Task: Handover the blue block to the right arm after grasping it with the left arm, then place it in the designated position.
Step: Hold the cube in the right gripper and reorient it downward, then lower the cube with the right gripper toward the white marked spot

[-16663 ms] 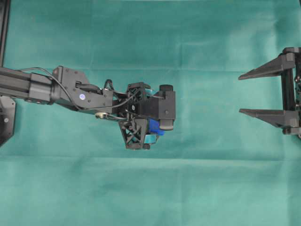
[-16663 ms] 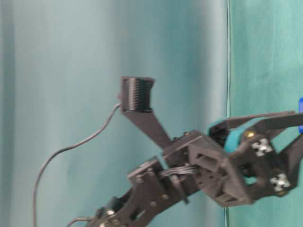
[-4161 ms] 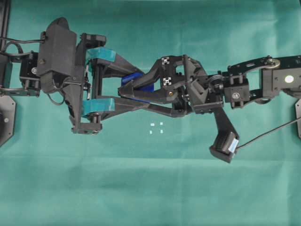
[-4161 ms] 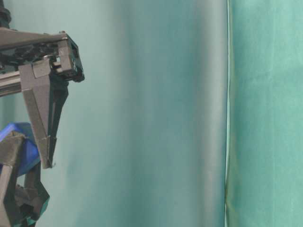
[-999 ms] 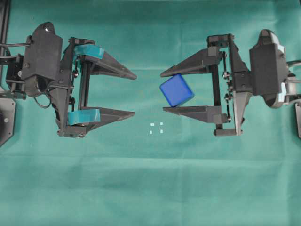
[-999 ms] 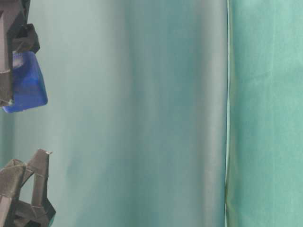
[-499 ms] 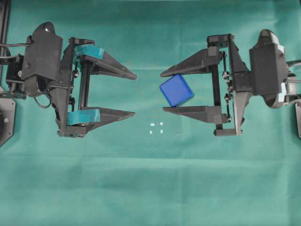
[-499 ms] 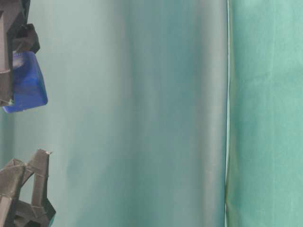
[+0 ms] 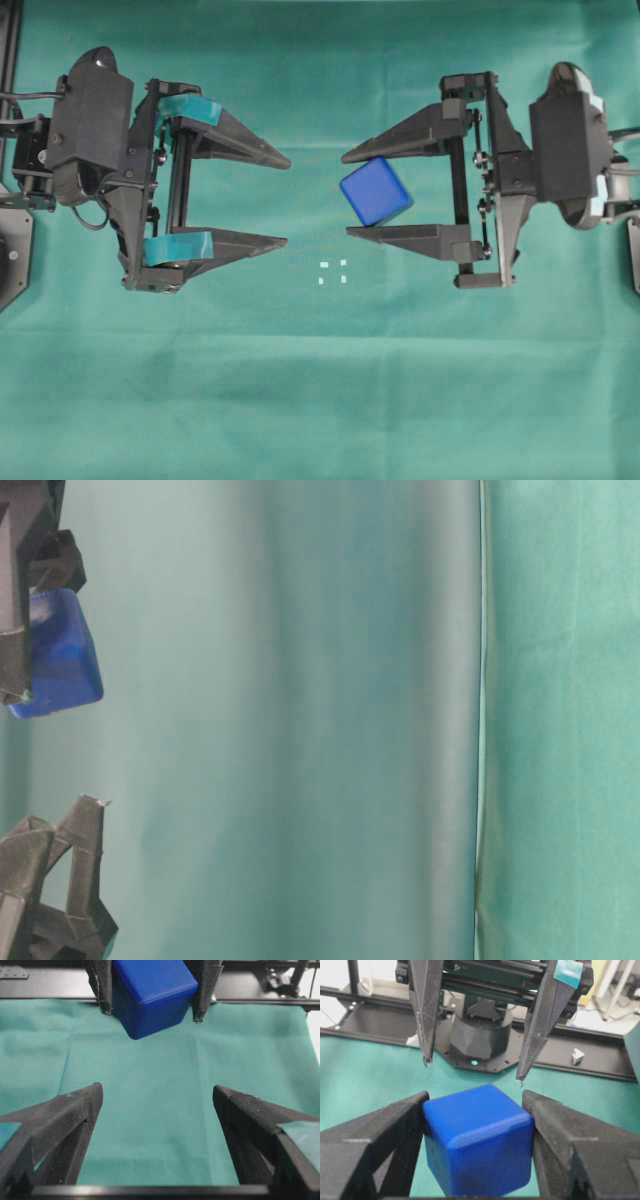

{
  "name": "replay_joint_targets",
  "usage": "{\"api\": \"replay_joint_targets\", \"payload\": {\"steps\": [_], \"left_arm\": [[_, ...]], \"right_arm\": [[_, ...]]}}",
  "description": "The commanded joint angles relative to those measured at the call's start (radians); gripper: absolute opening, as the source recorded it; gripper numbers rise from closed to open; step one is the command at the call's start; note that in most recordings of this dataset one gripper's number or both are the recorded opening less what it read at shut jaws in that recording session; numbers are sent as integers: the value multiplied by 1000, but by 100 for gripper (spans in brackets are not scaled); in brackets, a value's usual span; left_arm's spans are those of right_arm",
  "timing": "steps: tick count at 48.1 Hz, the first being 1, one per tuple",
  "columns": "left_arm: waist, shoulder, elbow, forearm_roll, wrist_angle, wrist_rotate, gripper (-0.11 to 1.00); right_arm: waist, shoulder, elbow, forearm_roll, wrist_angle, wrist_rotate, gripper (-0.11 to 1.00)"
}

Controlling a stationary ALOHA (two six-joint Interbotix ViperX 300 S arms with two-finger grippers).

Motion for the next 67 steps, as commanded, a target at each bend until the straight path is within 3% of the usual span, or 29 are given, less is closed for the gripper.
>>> {"api": "replay_joint_targets", "payload": {"steps": [1, 19, 43, 67], "left_arm": [[-3, -6, -26, 2, -5, 0, 100], [-2, -5, -28, 3, -5, 0, 100], [-3, -5, -29, 3, -5, 2, 100], [-3, -5, -29, 2, -5, 0, 100]], "right_arm": [[3, -17, -29, 8, 3, 5, 62], [5, -15, -29, 11, 32, 9, 62], [29, -15, -29, 118, 304, 6, 62], [31, 28, -29, 121, 301, 3, 62]]}}
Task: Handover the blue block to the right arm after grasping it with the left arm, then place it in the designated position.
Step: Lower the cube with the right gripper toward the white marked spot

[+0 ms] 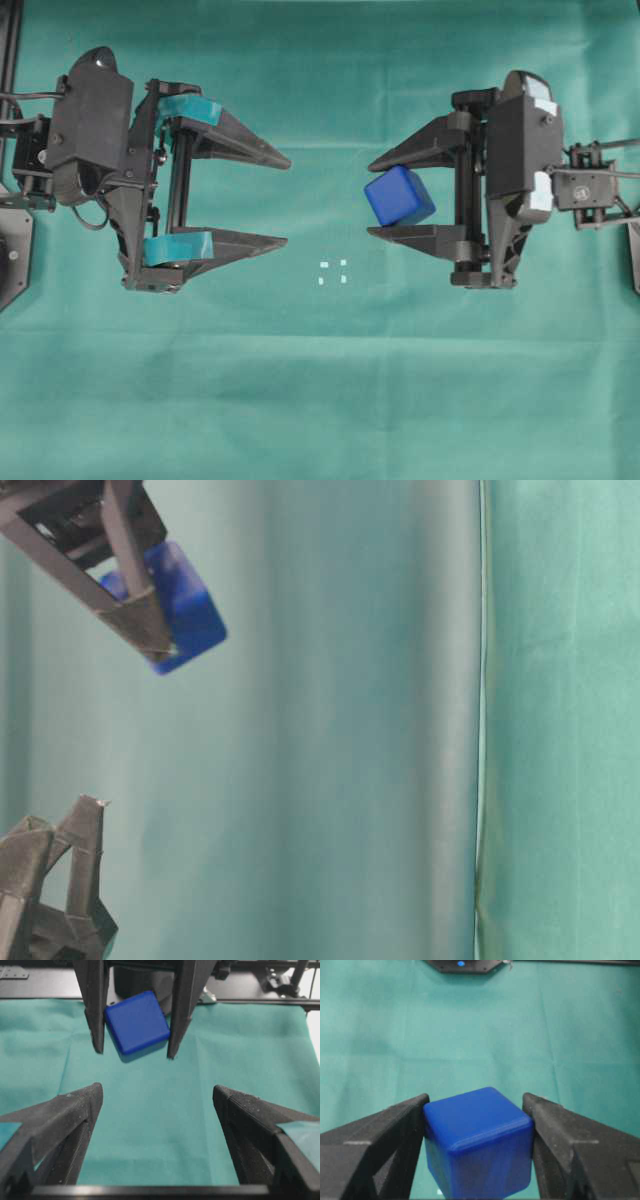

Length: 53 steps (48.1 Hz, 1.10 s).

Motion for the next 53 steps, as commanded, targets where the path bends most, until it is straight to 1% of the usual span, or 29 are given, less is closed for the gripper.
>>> {"api": "replay_joint_targets", "payload": {"steps": [1, 9, 28, 34, 41, 53], "left_arm": [[-3, -5, -28, 3, -5, 2, 100], [-3, -6, -28, 3, -5, 0, 100], [-2, -6, -26, 3, -5, 0, 100], [-3, -5, -26, 2, -5, 0, 100], [-2, -6, -26, 2, -5, 2, 100], [-3, -6, -26, 3, -5, 3, 100]], "right_arm": [[2, 20, -29, 5, -8, 2, 62], [0, 84, -23, 2, -51, 2, 62], [-28, 262, 12, 6, -227, 5, 62], [-35, 327, 15, 25, -298, 5, 62], [-46, 408, 14, 60, -362, 5, 62], [-48, 488, 8, 69, -433, 5, 62]]}}
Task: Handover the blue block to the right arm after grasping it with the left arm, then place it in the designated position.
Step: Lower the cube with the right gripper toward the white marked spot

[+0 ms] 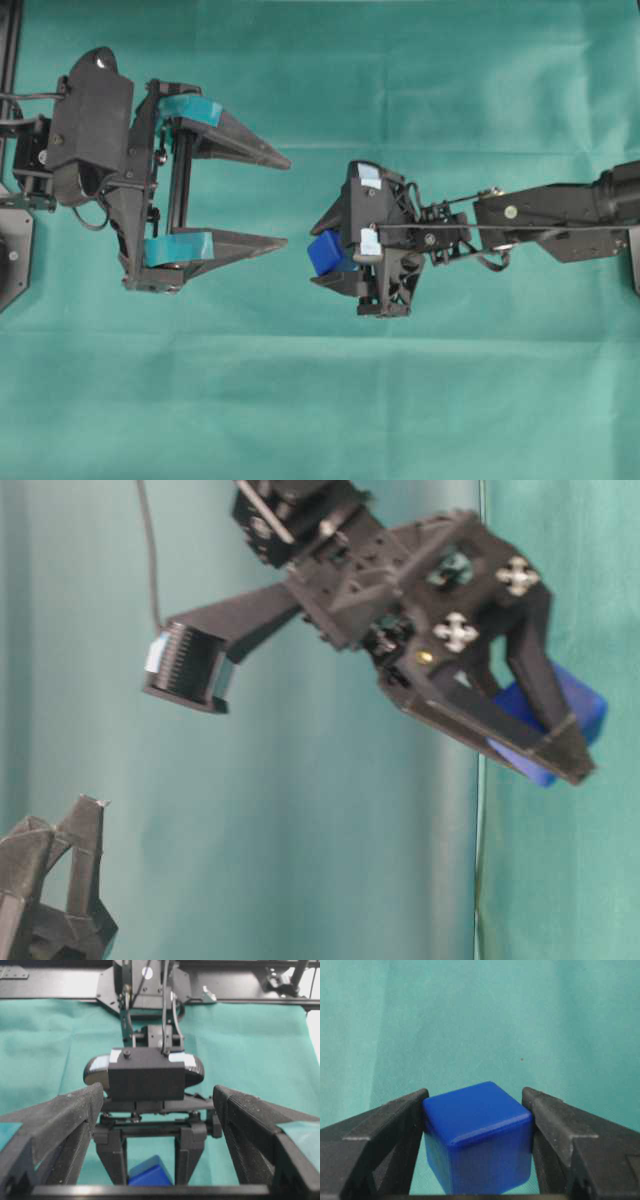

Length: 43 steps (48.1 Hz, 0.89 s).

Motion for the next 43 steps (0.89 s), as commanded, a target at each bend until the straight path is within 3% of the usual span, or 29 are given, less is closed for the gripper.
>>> {"api": "replay_joint_targets", "payload": {"steps": [1, 26, 43], "left_arm": [[-3, -6, -26, 2, -6, 2, 100], [-2, -5, -28, 2, -6, 0, 100], [-2, -6, -28, 2, -5, 2, 100]], "right_arm": [[-5, 0, -17, 5, -29, 2, 62], [-15, 127, -37, 20, -121, 2, 62], [-15, 141, -38, 31, -140, 0, 62]]}}
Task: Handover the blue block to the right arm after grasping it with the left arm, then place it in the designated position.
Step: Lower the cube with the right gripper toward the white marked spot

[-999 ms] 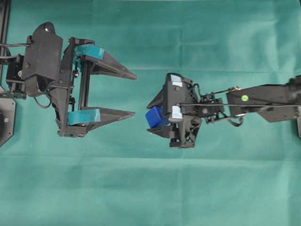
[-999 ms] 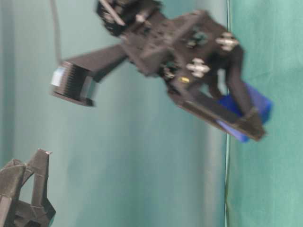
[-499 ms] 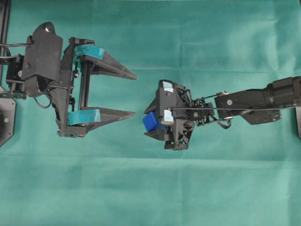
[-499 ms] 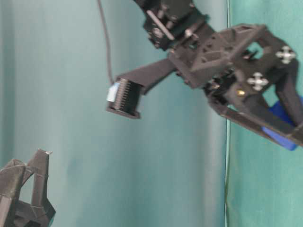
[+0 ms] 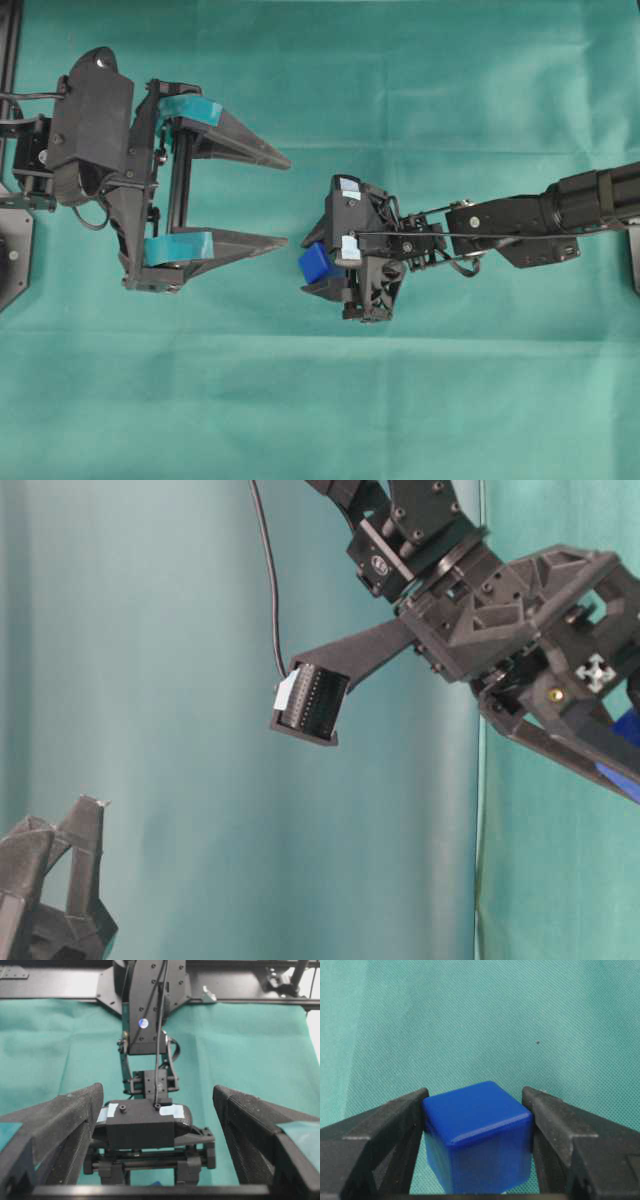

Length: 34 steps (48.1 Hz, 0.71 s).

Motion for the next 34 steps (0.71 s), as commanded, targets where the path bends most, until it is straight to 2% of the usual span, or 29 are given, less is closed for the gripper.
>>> {"api": "replay_joint_targets", "payload": {"steps": [1, 34], "left_arm": [[-3, -5, -26, 3, -6, 2, 100], [-2, -5, -28, 3, -6, 2, 100]], "right_arm": [[-3, -17, -21, 5, -8, 0, 62], [-2, -17, -20, 9, -14, 0, 63]]}}
